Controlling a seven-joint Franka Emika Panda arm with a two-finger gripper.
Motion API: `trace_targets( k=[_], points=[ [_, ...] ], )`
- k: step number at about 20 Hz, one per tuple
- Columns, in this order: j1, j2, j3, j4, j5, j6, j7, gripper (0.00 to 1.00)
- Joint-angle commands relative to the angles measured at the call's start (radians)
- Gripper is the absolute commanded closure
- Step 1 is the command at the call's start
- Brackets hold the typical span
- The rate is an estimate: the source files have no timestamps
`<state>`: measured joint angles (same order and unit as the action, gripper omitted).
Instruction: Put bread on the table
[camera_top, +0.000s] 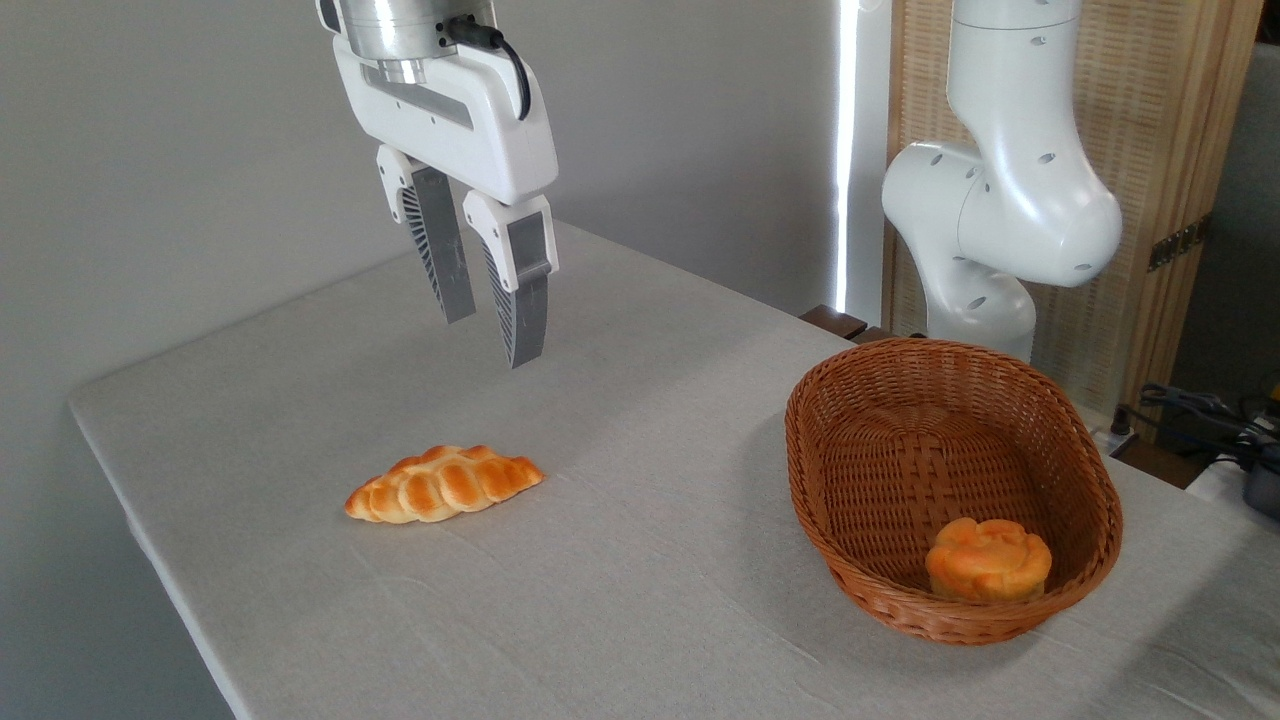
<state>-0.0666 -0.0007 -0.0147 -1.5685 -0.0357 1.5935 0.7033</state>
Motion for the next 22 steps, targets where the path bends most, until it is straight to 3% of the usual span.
trace_targets(
  k=[1,22],
  points=[
    [-0.013,-0.002,0.021,0.004,-0.007,-0.003,0.011,0.0],
    [-0.01,0.004,0.042,0.004,-0.007,-0.003,0.019,0.0]
  ],
)
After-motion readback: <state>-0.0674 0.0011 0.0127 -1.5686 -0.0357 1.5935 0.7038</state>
